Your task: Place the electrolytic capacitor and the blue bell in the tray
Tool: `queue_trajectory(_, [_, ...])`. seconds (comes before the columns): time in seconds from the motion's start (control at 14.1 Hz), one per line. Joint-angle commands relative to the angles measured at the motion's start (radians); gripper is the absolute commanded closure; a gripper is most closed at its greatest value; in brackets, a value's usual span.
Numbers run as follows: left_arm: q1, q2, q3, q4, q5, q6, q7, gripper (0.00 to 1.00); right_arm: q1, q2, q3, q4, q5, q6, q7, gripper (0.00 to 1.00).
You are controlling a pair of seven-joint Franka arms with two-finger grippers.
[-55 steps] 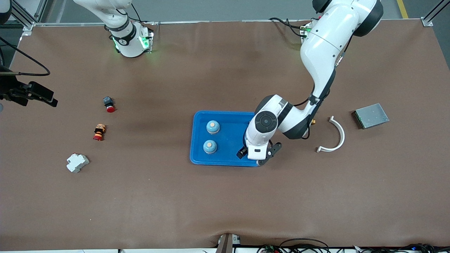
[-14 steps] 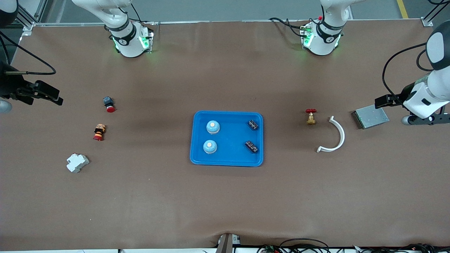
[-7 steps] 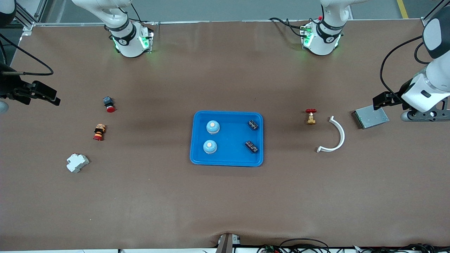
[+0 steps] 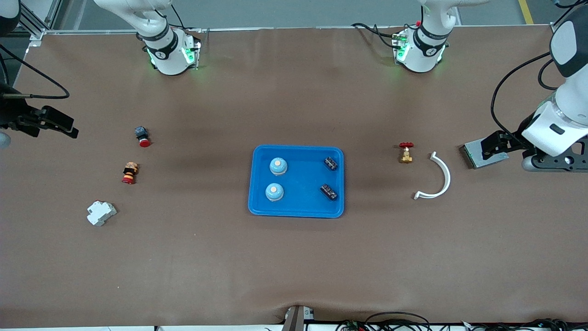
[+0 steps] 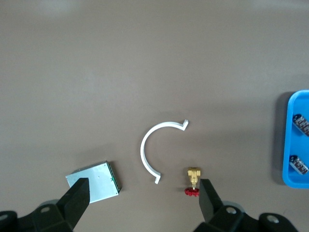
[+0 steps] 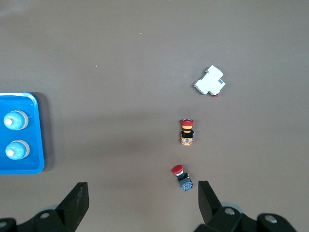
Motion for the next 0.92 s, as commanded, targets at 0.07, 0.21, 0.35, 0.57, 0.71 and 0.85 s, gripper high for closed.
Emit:
queue_trajectory(0.07, [-0.045,0.025,0.063,0.105,-0.031,-0.011,-0.004,0.0,0.005,-0.025,-0.006,-0.026,-0.009,0.013,0.003,0.0])
queue_trajectory(0.21, [-0.043,0.028,0.065,0.119,-0.079,-0.011,-0.004,0.0,0.005,-0.025,-0.006,-0.026,-0.008,0.014,0.005,0.0])
queue_trajectory(0.35, [-0.045,0.023,0.063,0.121,-0.092,-0.011,-0.003,0.0,0.002,-0.023,-0.006,-0.026,-0.008,0.014,0.003,0.0])
queue_trajectory(0.57, [-0.042,-0.003,0.06,0.107,-0.092,-0.019,0.011,0.0,0.002,-0.025,-0.007,-0.026,-0.008,0.013,0.005,0.0])
queue_trajectory(0.71, [-0.011,-0.033,0.059,0.084,-0.093,-0.02,0.03,0.0,0.002,-0.025,-0.007,-0.024,-0.011,0.013,0.003,0.0])
queue_trajectory(0.85, [-0.007,-0.052,0.059,0.056,-0.093,-0.019,0.08,0.0,0.001,-0.023,-0.007,-0.026,-0.011,0.013,0.003,0.0])
